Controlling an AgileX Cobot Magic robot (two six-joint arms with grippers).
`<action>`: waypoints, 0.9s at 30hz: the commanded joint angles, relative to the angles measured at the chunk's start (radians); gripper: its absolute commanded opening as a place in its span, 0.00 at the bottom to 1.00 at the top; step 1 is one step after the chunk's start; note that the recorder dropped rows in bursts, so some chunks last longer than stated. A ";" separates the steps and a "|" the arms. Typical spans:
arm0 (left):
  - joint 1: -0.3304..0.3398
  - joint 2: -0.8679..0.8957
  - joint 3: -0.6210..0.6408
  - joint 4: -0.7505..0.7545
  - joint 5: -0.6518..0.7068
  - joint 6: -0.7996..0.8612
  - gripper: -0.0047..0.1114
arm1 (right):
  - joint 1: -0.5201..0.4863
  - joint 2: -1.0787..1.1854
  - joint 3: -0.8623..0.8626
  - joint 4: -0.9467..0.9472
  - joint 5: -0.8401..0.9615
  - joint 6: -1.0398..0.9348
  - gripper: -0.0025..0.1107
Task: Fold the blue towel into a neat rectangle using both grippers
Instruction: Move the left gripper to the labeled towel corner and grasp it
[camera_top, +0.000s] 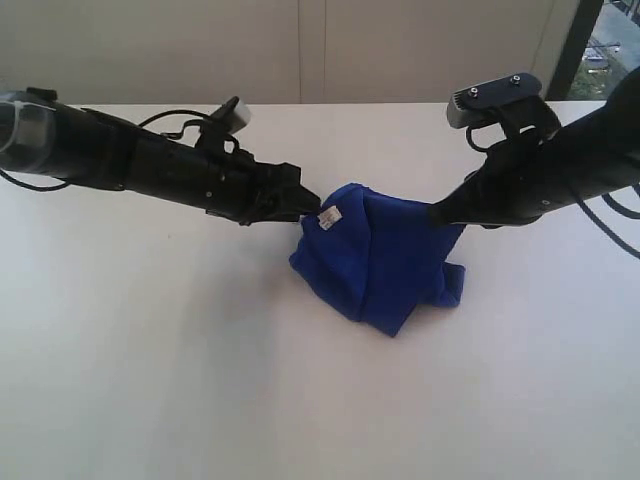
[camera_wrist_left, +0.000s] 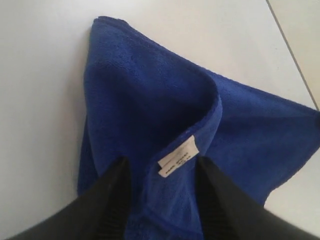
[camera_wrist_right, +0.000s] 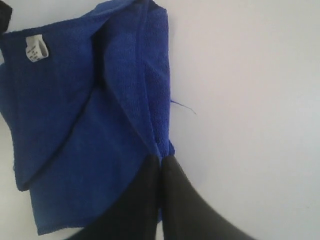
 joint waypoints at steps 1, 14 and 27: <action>-0.025 0.010 -0.004 -0.034 0.012 0.026 0.45 | 0.005 -0.001 0.004 0.003 0.001 0.002 0.02; -0.028 0.010 -0.004 -0.017 0.009 0.076 0.19 | 0.005 -0.001 0.004 0.003 0.001 0.002 0.02; -0.028 -0.123 -0.002 0.208 0.089 0.039 0.04 | 0.005 -0.043 0.004 0.001 0.000 -0.004 0.02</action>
